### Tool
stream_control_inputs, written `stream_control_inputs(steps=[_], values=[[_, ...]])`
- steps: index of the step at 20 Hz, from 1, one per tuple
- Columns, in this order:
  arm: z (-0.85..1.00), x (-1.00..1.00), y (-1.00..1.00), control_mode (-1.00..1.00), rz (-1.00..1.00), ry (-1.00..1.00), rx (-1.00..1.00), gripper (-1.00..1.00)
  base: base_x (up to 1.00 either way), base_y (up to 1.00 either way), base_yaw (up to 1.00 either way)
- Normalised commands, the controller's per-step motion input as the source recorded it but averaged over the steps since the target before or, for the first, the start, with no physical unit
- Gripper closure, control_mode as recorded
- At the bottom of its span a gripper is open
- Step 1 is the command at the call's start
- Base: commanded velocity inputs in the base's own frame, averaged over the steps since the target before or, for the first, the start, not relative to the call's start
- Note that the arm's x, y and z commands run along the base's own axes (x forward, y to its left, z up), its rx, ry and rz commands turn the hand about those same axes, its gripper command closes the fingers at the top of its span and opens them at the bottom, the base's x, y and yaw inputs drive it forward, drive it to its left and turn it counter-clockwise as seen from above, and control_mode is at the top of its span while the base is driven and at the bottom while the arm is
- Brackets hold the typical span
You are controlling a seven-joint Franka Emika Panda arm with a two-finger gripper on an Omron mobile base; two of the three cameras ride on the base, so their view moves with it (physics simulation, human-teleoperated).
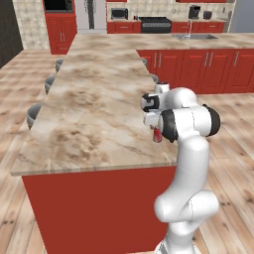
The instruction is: Four empty soda cans are scattered around the kitchen. Gather all the cans and cluster them next to the stove for recycling.
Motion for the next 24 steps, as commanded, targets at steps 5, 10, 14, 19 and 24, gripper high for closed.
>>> stream_control_inputs(steps=[5, 10, 14, 19, 24], values=[[-0.04, 0.00, 0.00, -1.00, 0.01, 0.00, 0.00, -1.00, 0.00, 0.00, 0.00], [-0.07, 0.00, 0.00, -1.00, 0.01, 0.00, 0.00, -1.00, 0.00, 0.00, 0.00], [-0.09, 0.00, 0.00, -1.00, 0.00, 0.01, 0.00, -1.00, 0.00, 0.00, 0.00], [-0.07, 0.00, 0.00, -1.00, 0.00, 0.02, 0.00, -1.00, 0.00, 0.00, 0.00], [-0.04, 0.00, 0.00, -1.00, 0.00, 0.02, 0.00, -1.00, 0.00, 0.00, 0.00]])
